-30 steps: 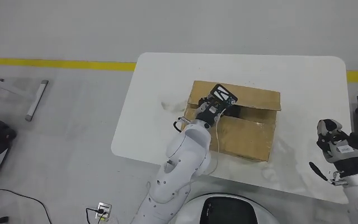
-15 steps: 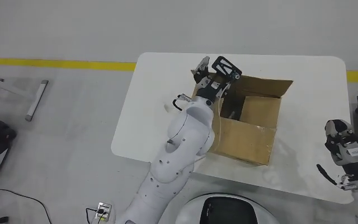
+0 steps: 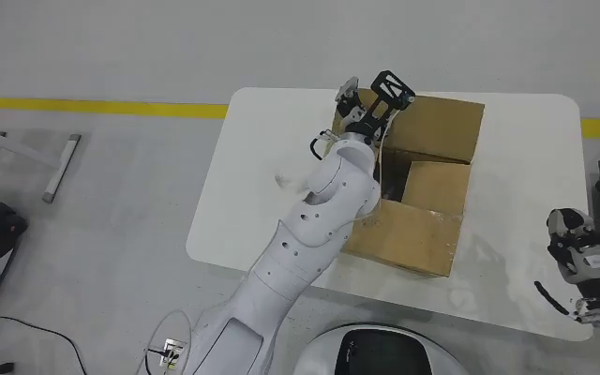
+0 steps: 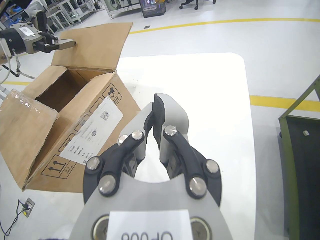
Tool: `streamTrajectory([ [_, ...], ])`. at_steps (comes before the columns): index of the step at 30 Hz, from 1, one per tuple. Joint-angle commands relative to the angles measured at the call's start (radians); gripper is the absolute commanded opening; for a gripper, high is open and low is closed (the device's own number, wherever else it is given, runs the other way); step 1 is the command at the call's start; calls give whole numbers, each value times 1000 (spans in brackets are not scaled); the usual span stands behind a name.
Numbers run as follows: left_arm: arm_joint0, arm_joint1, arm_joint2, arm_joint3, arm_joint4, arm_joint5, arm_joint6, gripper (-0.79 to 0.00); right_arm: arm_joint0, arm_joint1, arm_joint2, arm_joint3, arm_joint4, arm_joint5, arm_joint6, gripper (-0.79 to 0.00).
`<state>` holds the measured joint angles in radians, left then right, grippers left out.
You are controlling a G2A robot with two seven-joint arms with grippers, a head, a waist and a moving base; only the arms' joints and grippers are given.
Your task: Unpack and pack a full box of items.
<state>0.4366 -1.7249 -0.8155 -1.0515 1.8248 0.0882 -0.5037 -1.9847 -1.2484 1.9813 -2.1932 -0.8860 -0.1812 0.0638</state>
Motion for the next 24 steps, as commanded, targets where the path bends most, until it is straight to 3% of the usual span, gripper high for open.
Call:
streamTrajectory([
  [1, -10, -8, 4, 28, -1, 9, 0, 0, 9, 0, -10, 9, 8, -6, 10, -785],
  [4, -18, -14, -2, 39, 1, 14, 1, 0, 37, 0, -34, 31, 11, -11, 30, -785],
  [8, 9, -7, -41, -34, 7, 2, -6, 0, 108, 3, -78, 66, -13, -8, 64, -785],
  [12, 94, 21, -116, -192, 37, -48, -48, 0, 204, 7, -139, 107, -46, -8, 108, -785],
  [19, 316, 69, -281, -542, 91, -126, -156, 0, 345, 11, -249, 177, -139, -21, 169, -785],
  [24, 436, 90, -373, -683, 133, -143, -191, 0, 425, 16, -281, 218, -192, -49, 193, -785],
])
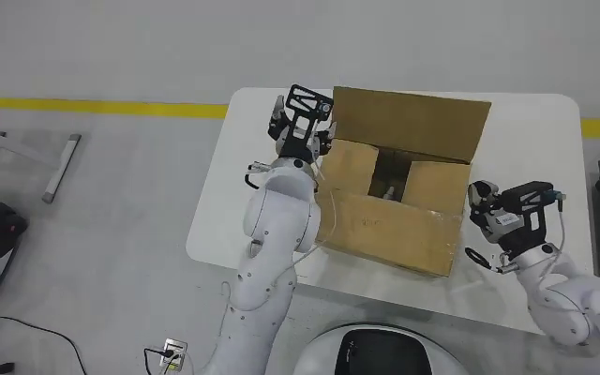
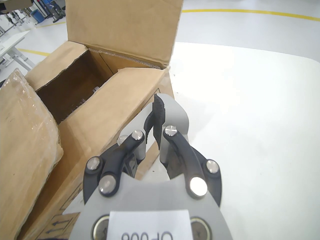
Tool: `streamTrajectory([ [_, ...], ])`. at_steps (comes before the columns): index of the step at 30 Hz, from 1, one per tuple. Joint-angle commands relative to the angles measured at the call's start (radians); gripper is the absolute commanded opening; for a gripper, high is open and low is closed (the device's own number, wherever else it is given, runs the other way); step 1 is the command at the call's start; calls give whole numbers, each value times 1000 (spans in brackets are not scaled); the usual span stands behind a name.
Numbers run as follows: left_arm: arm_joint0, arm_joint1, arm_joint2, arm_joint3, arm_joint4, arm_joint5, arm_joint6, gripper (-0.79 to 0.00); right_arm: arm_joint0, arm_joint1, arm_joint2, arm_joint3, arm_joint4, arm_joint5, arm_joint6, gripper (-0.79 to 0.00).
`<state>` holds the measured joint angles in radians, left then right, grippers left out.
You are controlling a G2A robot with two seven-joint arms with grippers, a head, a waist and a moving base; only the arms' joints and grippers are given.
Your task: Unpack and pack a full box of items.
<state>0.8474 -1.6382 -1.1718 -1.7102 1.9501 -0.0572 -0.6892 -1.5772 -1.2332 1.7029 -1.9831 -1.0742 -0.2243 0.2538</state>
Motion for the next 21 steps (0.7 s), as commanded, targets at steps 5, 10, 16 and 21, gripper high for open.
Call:
streamTrajectory([
  [5, 97, 12, -66, -89, 16, 3, -16, 0, 93, 7, -13, 43, -14, -43, 31, -785],
  [10, 131, 17, -93, -123, 20, -5, -21, 0, 151, 11, -20, 65, -24, -58, 47, -785],
  [16, 144, 20, -107, -133, 29, 8, -13, 0, 102, 17, 78, -8, 124, -78, 81, -477],
  [21, 155, 21, -98, -123, 58, 27, 14, 0, 2, 28, 207, -101, 342, -241, 140, 0],
])
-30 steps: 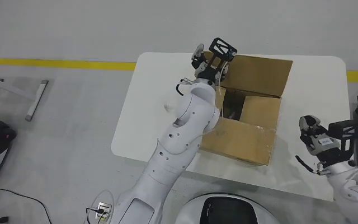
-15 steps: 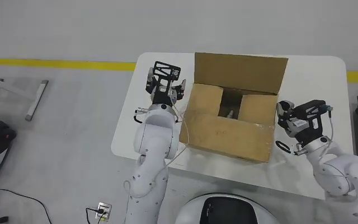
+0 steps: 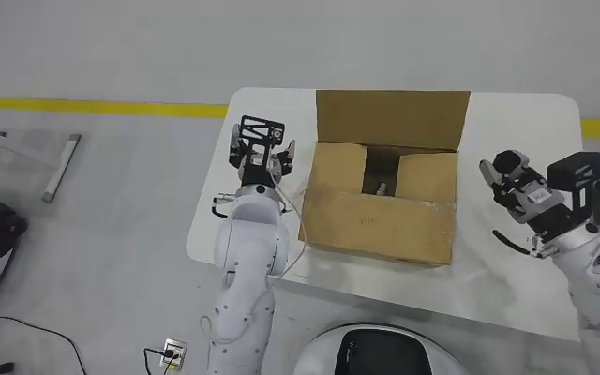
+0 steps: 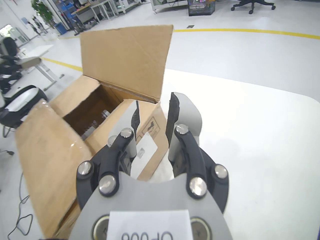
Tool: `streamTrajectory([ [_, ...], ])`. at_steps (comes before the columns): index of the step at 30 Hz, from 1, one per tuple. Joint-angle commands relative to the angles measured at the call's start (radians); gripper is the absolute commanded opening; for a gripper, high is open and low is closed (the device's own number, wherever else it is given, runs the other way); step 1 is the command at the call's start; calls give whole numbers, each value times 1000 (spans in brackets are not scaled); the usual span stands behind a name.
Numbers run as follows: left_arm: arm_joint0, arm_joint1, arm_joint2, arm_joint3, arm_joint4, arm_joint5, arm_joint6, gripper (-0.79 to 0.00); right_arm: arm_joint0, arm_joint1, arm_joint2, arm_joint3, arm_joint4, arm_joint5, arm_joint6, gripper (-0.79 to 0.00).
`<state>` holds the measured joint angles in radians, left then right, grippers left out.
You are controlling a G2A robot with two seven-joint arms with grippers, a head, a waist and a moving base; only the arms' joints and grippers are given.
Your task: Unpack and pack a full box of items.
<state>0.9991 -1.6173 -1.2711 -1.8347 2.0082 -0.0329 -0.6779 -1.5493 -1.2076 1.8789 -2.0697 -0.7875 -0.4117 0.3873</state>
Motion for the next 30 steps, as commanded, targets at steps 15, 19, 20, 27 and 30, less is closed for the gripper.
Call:
streamTrajectory([
  [15, 8, -3, 10, 2, -55, 4, -12, 0, -145, 14, -2, -70, -10, -284, -44, -28],
  [19, 9, -2, 13, 8, -48, 3, -13, 0, -125, 16, -47, -50, -56, -275, -45, -55],
  [20, 10, -2, 15, 8, -46, 2, -12, 0, -120, 17, -59, -47, -63, -274, -44, -77],
  [27, 17, -2, 22, 7, -37, -1, -15, 0, -99, 22, -105, -29, -76, -273, -35, -117],
  [30, 18, -1, 23, 8, -29, -2, -20, 0, -100, 25, -106, -28, -46, -269, -27, -314],
])
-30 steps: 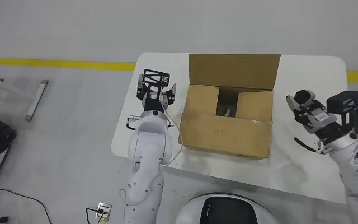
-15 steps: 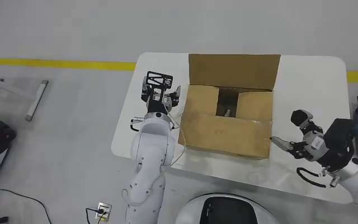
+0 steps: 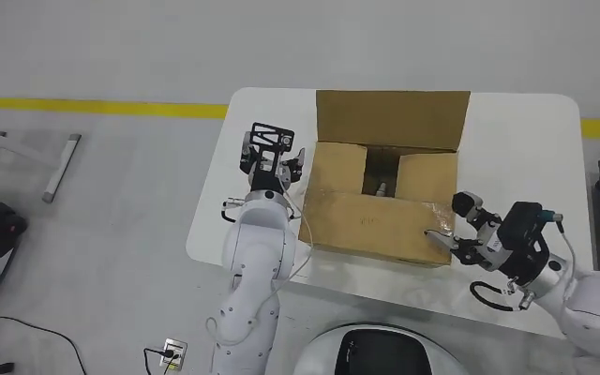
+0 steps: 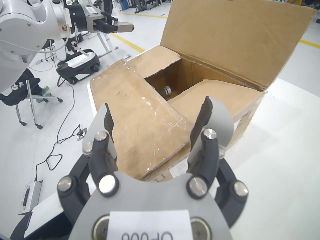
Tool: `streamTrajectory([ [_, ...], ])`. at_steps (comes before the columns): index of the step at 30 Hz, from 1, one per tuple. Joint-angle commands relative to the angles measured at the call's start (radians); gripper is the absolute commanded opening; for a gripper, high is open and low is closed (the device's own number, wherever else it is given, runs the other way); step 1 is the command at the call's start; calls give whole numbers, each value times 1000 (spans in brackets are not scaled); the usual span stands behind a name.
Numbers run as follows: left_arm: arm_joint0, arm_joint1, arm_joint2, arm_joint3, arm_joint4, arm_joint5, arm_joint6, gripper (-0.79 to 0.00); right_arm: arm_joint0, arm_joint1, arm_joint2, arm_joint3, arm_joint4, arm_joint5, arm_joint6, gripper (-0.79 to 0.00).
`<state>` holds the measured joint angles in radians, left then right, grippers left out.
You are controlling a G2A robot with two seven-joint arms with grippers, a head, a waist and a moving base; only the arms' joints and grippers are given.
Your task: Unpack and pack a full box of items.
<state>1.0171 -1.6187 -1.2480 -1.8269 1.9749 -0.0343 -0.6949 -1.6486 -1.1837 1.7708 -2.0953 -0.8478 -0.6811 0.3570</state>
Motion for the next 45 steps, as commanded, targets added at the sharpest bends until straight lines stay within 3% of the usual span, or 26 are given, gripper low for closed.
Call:
streamTrajectory([
  [1, 1, 0, 1, 1, 8, 0, -4, 0, -4, 2, 5, -5, 30, -2, 6, -354],
  [10, 5, -1, 11, -1, 10, 10, -6, 0, -49, 17, 68, -45, 167, -36, 66, -622],
  [11, 6, -1, 12, -2, 10, 10, -6, 0, -51, 18, 78, -53, 160, -40, 63, -585],
  [13, 6, -1, 13, -4, 10, 12, -6, 0, -53, 20, 98, -51, 128, -30, 48, -422],
  [16, 8, -1, 14, -6, 9, 11, -5, 0, -35, 20, 109, -48, 31, 18, 4, -394],
  [17, 9, -1, 14, -8, 9, 11, -6, 0, -26, 20, 103, -45, -7, 32, -11, -271],
  [20, 13, -1, 15, -12, 13, 8, -9, 0, 2, 20, 68, -27, -84, 59, -45, -194],
  [26, 19, 0, 14, -18, 17, 6, -11, 0, 61, 22, -10, 27, -149, 88, -19, -185],
  [28, 20, 0, 12, -18, 17, 5, -11, 0, 78, 24, -28, 37, -127, 100, 14, -283],
  [31, 21, 0, 10, -22, 18, 7, -12, 0, 81, 27, -28, 45, -53, 73, 28, -299],
  [35, 20, 0, 7, -21, 18, 9, -13, 0, 68, 32, -8, 55, 47, 54, 69, -409],
  [45, 13, -1, 15, -5, 15, 9, -7, 0, 38, 53, 41, 63, 353, 1, 201, -462],
])
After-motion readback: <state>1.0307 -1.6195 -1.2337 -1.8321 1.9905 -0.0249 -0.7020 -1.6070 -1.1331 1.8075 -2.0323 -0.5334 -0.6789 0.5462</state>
